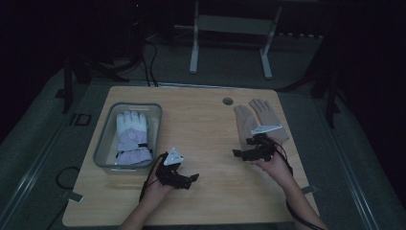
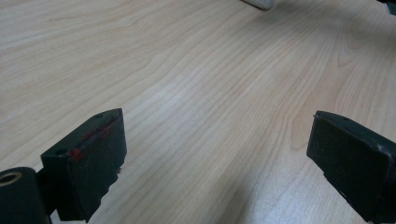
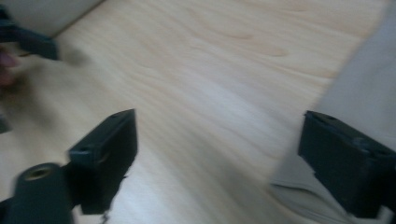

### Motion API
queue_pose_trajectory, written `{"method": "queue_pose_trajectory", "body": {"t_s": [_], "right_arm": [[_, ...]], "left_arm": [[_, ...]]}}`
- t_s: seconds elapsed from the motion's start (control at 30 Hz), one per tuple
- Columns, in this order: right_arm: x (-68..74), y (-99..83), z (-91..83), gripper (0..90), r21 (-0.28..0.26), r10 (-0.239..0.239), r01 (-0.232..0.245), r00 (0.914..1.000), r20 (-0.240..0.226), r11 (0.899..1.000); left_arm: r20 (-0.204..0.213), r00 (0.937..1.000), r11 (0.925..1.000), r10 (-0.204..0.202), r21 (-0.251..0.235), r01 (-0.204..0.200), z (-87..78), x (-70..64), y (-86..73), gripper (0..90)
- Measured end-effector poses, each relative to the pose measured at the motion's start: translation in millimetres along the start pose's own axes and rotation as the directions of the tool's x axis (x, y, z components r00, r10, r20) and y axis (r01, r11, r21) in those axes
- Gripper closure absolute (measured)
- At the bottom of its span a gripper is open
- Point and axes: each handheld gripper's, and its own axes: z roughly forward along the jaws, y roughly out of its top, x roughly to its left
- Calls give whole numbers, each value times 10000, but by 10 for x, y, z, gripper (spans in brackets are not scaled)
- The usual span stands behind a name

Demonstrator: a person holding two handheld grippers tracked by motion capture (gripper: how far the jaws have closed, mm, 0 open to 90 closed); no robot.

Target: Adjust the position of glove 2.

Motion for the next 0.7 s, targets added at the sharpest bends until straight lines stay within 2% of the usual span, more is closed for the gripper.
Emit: {"method": "queue_pose_trajectory", "body": {"t_s": [0.07, 0.13, 0.2, 0.3, 0.4, 0.5, 0.57, 0.67, 0.7], "right_arm": [[-87, 1, -12, 155, -184, -21, 25, 9998, 206, 9998], [-186, 16, -13, 222, -283, 48, -34, 9986, 524, 9996], [-285, 33, -2, 248, -485, -11, 53, 9963, 863, 9988], [-433, 66, 39, 330, -660, 17, 83, 9887, 1501, 9978], [-572, 91, 109, 373, -530, 136, -25, 9776, 2101, 9986], [-715, 115, 205, 409, -438, 425, -335, 9736, 2244, 9985], [-786, 140, 276, 426, -457, 538, -449, 9748, 2165, 9979], [-840, 187, 386, 426, -309, 265, -199, 9726, 2311, 9993], [-850, 202, 413, 426, -298, 142, -71, 9695, 2447, 9995]], "left_arm": [[-119, 9999, 9999, 112, 64, -111, 5, -13, -6, 50], [-133, 9997, 9998, 202, 7, -202, 4, -21, -10, 50], [-119, 9996, 9997, 244, -60, -245, 2, -32, -13, 50], [-150, 9991, 9991, 405, -149, -407, -1, -46, -16, 50], [-144, 9990, 9989, 422, -182, -424, 0, -45, -13, 50], [-109, 9993, 9993, 347, -165, -349, 1, -36, -17, 50], [-86, 9994, 9993, 333, -178, -335, 1, -31, -21, 50], [-67, 9994, 9993, 331, -174, -333, -1, -35, -21, 50], [-64, 9994, 9992, 338, -207, -339, -3, -36, -21, 50]]}}
